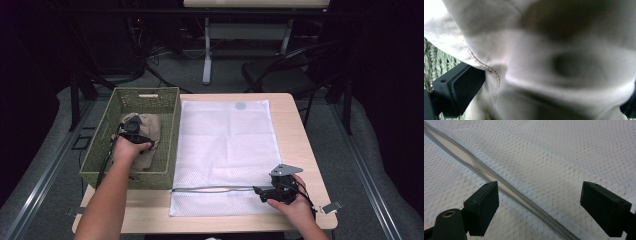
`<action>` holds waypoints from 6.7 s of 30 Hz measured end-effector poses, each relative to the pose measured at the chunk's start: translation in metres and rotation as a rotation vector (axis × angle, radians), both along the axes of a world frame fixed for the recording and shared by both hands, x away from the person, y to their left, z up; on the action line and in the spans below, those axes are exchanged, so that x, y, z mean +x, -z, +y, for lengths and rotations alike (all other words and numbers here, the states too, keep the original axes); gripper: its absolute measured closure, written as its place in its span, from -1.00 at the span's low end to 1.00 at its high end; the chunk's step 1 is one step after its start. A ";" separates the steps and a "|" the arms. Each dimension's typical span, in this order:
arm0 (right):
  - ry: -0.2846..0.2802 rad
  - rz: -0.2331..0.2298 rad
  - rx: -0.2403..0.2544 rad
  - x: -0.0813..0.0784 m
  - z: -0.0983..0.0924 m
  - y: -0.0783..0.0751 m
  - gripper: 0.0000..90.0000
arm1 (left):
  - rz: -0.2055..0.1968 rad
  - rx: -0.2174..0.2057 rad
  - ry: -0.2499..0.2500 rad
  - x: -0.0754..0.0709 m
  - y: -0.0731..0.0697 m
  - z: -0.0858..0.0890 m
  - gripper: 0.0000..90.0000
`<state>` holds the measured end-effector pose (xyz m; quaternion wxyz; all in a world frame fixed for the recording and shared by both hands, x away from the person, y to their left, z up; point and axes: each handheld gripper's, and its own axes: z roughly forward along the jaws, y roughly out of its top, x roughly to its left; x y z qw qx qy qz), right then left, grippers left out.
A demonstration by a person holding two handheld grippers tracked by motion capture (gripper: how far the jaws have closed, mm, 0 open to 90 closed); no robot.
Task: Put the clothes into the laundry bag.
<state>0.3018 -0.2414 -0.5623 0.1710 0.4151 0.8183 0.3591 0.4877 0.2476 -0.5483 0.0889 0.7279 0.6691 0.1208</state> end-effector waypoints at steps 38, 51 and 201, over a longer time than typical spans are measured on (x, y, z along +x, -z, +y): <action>-0.018 0.018 -0.005 0.001 -0.001 0.000 -0.63 | -0.130 -0.034 0.018 -0.015 0.003 0.013 -0.37; -0.017 0.022 -0.006 0.001 -0.002 0.001 -0.60 | -0.118 -0.035 0.024 -0.012 -0.002 0.021 -0.01; -0.102 -0.082 -0.003 -0.004 0.004 -0.013 0.04 | -0.375 -0.036 0.622 -0.063 -0.179 -0.069 0.22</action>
